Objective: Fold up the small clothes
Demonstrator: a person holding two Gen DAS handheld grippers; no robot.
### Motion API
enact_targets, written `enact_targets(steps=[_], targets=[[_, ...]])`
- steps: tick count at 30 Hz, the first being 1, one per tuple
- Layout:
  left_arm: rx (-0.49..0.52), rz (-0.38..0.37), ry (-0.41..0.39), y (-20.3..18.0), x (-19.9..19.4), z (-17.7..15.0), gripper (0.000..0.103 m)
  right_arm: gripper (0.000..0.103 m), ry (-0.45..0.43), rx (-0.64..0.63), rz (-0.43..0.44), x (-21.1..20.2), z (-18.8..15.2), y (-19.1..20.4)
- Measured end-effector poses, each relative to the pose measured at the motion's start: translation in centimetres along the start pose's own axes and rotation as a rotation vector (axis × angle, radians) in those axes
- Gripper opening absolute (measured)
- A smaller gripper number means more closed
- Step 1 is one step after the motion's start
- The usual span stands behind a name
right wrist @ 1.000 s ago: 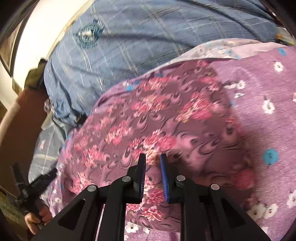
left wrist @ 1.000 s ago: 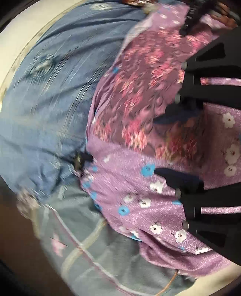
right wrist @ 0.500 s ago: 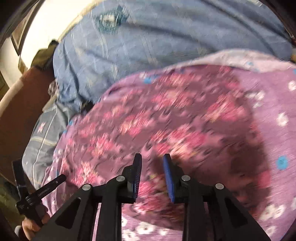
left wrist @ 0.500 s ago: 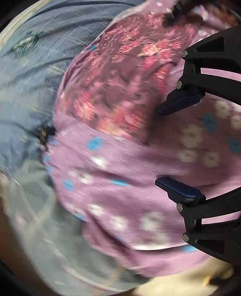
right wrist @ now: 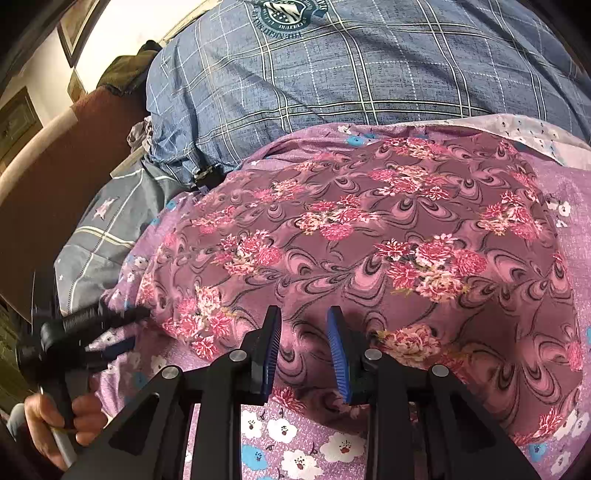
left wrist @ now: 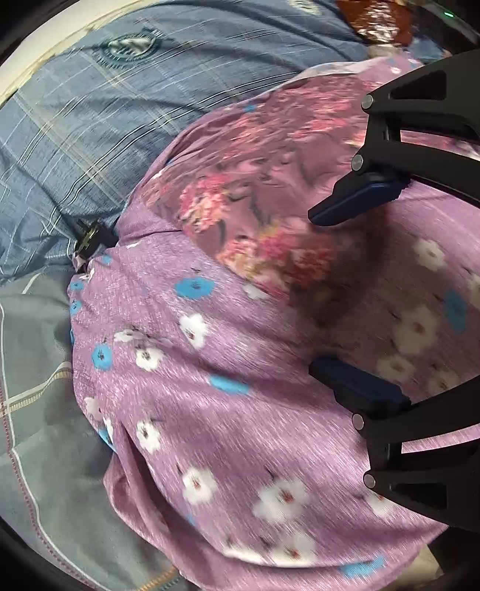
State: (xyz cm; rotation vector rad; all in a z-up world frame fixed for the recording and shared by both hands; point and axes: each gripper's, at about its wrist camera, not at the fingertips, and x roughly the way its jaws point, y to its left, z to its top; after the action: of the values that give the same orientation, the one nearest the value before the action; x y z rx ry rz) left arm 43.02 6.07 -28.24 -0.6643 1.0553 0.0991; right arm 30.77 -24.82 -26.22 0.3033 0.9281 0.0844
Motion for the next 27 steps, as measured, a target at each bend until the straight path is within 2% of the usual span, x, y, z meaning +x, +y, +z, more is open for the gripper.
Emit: enact_targets(steps=[2, 4, 6, 8, 10, 11, 15, 17, 19, 20, 21, 23, 24, 27], targets=[[-0.007, -0.031, -0.006, -0.4, 0.7, 0.4, 0.073, 0.028, 0.005, -0.001, 0.001, 0.3, 0.1, 0.2], [0.004, -0.060, -0.020, -1.0, 0.9, 0.7, 0.060, 0.028, 0.003, 0.001, 0.005, 0.6, 0.3, 0.2], [0.044, -0.085, -0.037, -1.9, 1.3, 1.0, 0.037, 0.028, -0.001, 0.006, 0.012, 0.7, 0.5, 0.2], [0.091, -0.086, -0.032, -2.4, 2.3, 1.0, 0.031, 0.028, -0.008, 0.015, 0.022, 0.9, 0.8, 0.3], [0.088, -0.106, -0.039, -2.7, 3.1, 1.1, 0.031, 0.028, -0.016, 0.023, 0.029, 1.1, 0.9, 0.3], [0.079, -0.124, -0.039, -2.6, 3.5, 1.3, 0.033, 0.028, -0.016, 0.028, 0.031, 1.3, 1.1, 0.4], [-0.019, -0.245, 0.020, -2.5, 6.2, 3.6, 0.073, 0.028, -0.004, 0.069, 0.045, 2.1, 1.4, 0.2], [-0.037, -0.273, 0.040, -2.8, 7.1, 4.9, 0.077, 0.028, -0.003, 0.087, 0.059, 2.3, 1.6, 0.1], [0.000, -0.275, 0.069, -3.6, 8.0, 6.1, 0.077, 0.028, -0.008, 0.092, 0.058, 2.3, 1.8, 0.0], [0.021, -0.267, 0.078, -3.9, 8.5, 6.4, 0.075, 0.028, -0.009, 0.095, 0.057, 2.4, 1.9, -0.1], [0.046, -0.240, 0.080, -4.3, 8.8, 6.5, 0.065, 0.028, -0.009, 0.101, 0.055, 2.5, 2.0, -0.3], [0.170, -0.105, 0.073, -5.8, 9.5, 6.2, 0.041, 0.028, -0.005, 0.117, 0.053, 2.7, 2.2, -0.8], [0.197, -0.091, 0.060, -6.1, 9.4, 6.0, 0.037, 0.028, -0.004, 0.125, 0.051, 2.8, 2.2, -1.2], [0.227, -0.115, 0.045, -6.6, 9.3, 6.1, 0.025, 0.027, -0.015, 0.133, 0.033, 2.7, 2.4, -1.9]])
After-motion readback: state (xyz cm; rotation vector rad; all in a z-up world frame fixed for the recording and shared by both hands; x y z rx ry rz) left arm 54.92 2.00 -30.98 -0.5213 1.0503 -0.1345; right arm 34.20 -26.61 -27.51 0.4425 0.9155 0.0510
